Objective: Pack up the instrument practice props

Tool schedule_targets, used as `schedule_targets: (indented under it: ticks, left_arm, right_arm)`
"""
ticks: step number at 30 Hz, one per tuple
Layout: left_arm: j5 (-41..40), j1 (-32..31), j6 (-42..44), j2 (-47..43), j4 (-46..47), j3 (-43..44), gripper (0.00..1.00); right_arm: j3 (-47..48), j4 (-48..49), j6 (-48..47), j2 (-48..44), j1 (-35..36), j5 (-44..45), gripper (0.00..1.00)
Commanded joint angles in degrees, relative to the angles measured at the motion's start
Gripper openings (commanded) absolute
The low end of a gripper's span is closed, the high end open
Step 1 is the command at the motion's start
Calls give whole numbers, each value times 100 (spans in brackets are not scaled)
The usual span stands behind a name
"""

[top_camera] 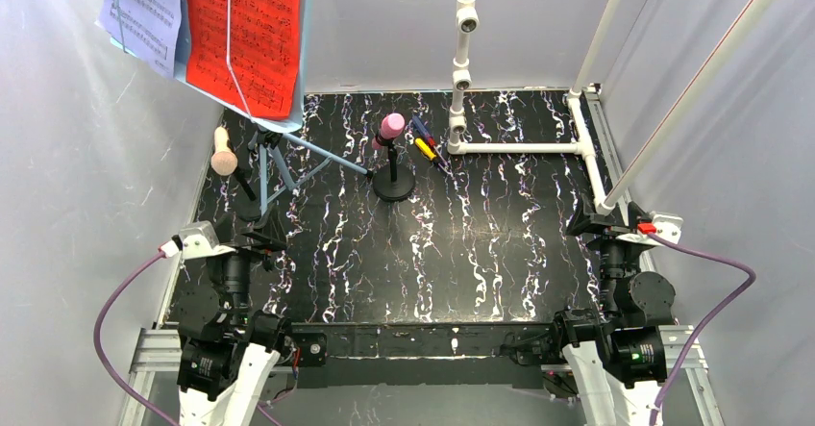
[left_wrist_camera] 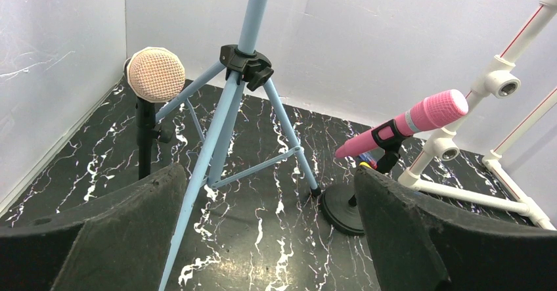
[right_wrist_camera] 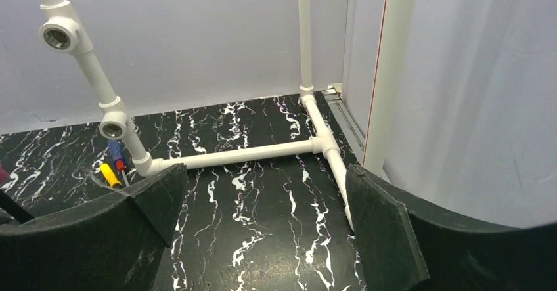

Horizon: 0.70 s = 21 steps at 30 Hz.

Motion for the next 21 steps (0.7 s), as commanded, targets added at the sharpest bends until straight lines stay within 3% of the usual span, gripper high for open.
schedule_targets:
  ticks: [1,10,21]
  left_arm:
    - [57,63,22,-98,139,-1,98]
    - [-462,63,48,680,-233,468,98]
    - [-947,67,-356,2160,-1345,1486,98]
  right_arm:
    - [-18,303,-57,-111,-4,19,99]
    - [6,226,-64,-94,209,25,99]
    - [41,148,-75,-147,615,133,99]
